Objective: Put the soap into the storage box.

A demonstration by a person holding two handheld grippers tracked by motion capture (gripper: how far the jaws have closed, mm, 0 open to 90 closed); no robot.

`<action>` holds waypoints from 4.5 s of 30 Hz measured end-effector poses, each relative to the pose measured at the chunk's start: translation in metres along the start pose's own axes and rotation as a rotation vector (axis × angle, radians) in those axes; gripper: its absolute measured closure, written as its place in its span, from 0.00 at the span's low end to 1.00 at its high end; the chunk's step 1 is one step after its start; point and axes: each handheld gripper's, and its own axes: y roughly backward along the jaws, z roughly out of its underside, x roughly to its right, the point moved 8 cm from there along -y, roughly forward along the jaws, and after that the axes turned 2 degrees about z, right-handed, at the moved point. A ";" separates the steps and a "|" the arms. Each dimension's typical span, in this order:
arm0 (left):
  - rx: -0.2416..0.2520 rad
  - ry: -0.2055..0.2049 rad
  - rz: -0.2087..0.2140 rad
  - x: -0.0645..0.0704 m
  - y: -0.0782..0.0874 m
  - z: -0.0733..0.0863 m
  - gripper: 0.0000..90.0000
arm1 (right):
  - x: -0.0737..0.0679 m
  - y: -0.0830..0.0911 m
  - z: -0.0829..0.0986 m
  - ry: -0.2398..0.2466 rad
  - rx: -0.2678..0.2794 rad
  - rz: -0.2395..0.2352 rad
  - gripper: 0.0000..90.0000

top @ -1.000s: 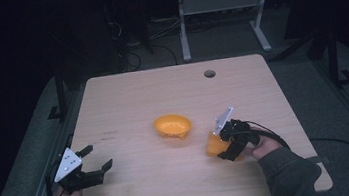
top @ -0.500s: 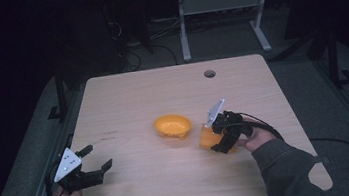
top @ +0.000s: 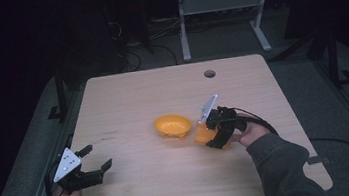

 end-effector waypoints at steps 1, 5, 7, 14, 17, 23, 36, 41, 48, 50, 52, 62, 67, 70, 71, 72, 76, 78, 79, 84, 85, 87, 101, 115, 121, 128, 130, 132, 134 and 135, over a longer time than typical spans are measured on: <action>0.000 0.001 0.000 0.000 0.000 0.000 0.15 | 0.000 0.000 -0.002 0.001 0.002 -0.001 0.23; 0.001 0.001 0.000 0.000 0.000 0.000 0.15 | 0.003 0.002 -0.009 0.012 0.011 0.002 0.23; 0.001 0.002 -0.001 0.000 0.000 0.000 0.15 | 0.003 0.002 -0.013 0.017 0.011 0.001 0.23; 0.006 0.004 -0.002 -0.001 0.000 0.000 0.15 | 0.005 0.000 -0.029 0.048 0.015 -0.002 0.23; 0.008 0.006 -0.003 -0.001 0.001 0.000 0.15 | 0.007 -0.001 -0.034 0.052 0.009 0.001 0.23; 0.009 0.008 -0.004 -0.001 0.001 -0.001 0.15 | 0.010 -0.003 -0.042 0.057 0.008 -0.009 0.23; 0.008 0.010 -0.008 -0.002 0.001 0.000 0.15 | 0.019 -0.009 -0.055 0.062 0.003 -0.018 0.23; 0.010 0.010 -0.008 -0.002 0.001 -0.001 0.15 | 0.023 -0.013 -0.059 0.072 -0.020 -0.025 0.23; 0.008 0.009 -0.008 -0.002 0.001 -0.001 0.15 | 0.027 -0.016 -0.069 0.068 -0.014 -0.035 0.23; 0.009 0.010 -0.008 -0.002 0.001 -0.001 0.15 | 0.028 -0.018 -0.072 0.077 -0.024 -0.028 0.23; 0.010 0.009 -0.009 -0.002 0.001 -0.001 0.15 | 0.027 -0.018 -0.076 0.082 -0.022 -0.034 0.23; 0.018 0.012 -0.008 -0.002 0.001 -0.001 0.15 | 0.029 -0.027 -0.099 0.112 -0.034 -0.041 0.23; 0.015 0.011 -0.010 -0.003 0.002 -0.001 0.15 | 0.029 -0.032 -0.106 0.110 -0.031 -0.058 0.23; 0.009 0.006 -0.011 -0.003 0.002 -0.001 0.15 | 0.029 -0.034 -0.108 0.108 -0.034 -0.062 0.23; 0.009 0.006 -0.010 -0.003 0.002 -0.001 0.15 | 0.029 -0.034 -0.109 0.111 -0.037 -0.064 0.23; 0.009 0.005 -0.011 -0.003 0.002 -0.001 0.15 | 0.029 -0.035 -0.109 0.116 -0.045 -0.066 0.23; 0.014 0.009 -0.011 -0.003 0.002 -0.001 0.15 | 0.030 -0.038 -0.114 0.119 -0.061 -0.065 0.23; 0.013 0.009 -0.012 -0.003 0.002 -0.001 0.15 | 0.031 -0.040 -0.116 0.123 -0.064 -0.067 0.23; 0.017 0.012 -0.011 -0.003 0.002 -0.001 0.15 | 0.031 -0.041 -0.117 0.123 -0.068 -0.066 0.23; 0.016 0.011 -0.011 -0.003 0.002 -0.001 0.15 | 0.032 -0.049 -0.117 0.121 -0.091 -0.078 0.23; 0.015 0.011 -0.010 -0.003 0.002 -0.001 0.15 | 0.031 -0.051 -0.116 0.117 -0.099 -0.076 0.23; 0.016 0.012 -0.011 -0.003 0.002 -0.001 0.15 | 0.032 -0.053 -0.117 0.116 -0.101 -0.077 0.23; 0.016 0.012 -0.010 -0.003 0.003 -0.001 0.15 | 0.033 -0.064 -0.120 0.073 -0.094 -0.085 0.22; 0.015 0.008 -0.010 -0.003 0.002 -0.001 0.15 | 0.033 -0.053 -0.117 0.045 -0.049 -0.063 0.20; 0.015 0.009 -0.010 -0.002 0.001 -0.001 0.15 | 0.032 -0.045 -0.111 0.035 -0.032 -0.046 0.19; 0.011 0.008 -0.010 -0.002 0.002 -0.001 0.15 | 0.034 -0.034 -0.102 0.016 -0.009 -0.041 0.21; 0.015 0.010 -0.009 -0.002 0.001 -0.001 0.15 | 0.035 -0.031 -0.100 0.009 0.006 -0.036 0.21; 0.015 0.009 -0.009 -0.002 0.001 -0.001 0.15 | 0.036 -0.029 -0.096 -0.007 0.009 -0.036 0.20; 0.012 0.008 -0.010 -0.002 0.001 -0.001 0.15 | 0.036 -0.027 -0.092 -0.021 0.014 -0.040 0.20; 0.010 0.007 -0.011 -0.002 0.001 -0.001 0.15 | 0.036 -0.026 -0.090 -0.028 0.016 -0.041 0.20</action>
